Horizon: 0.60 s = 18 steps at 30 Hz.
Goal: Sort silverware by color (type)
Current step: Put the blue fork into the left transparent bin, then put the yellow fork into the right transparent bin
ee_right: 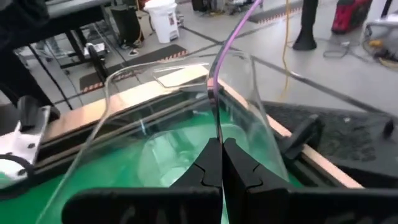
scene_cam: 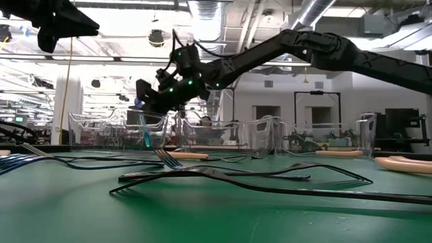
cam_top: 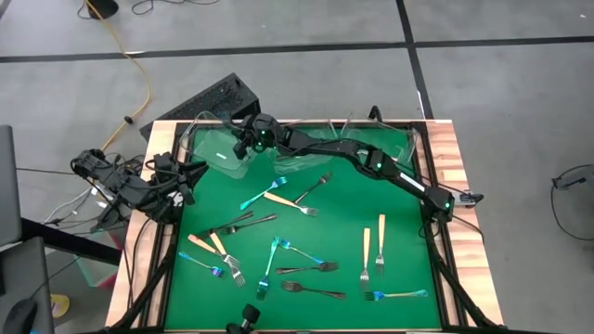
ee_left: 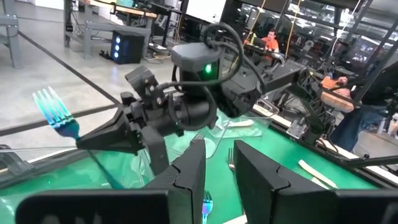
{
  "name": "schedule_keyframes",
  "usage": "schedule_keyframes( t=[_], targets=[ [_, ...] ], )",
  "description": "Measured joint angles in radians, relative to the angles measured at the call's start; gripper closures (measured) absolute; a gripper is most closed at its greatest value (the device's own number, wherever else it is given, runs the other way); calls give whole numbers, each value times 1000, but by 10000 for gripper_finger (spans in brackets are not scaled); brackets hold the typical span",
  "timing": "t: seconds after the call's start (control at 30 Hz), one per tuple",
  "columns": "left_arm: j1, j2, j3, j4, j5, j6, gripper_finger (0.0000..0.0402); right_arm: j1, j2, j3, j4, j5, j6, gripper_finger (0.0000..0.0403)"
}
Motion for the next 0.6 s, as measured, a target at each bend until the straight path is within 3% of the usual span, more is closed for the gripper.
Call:
schedule_keyframes(
  t=[0.6],
  targets=[
    [0, 0, 0, -10, 0, -10, 333, 0, 1, -1, -10, 0, -35, 348]
  ],
)
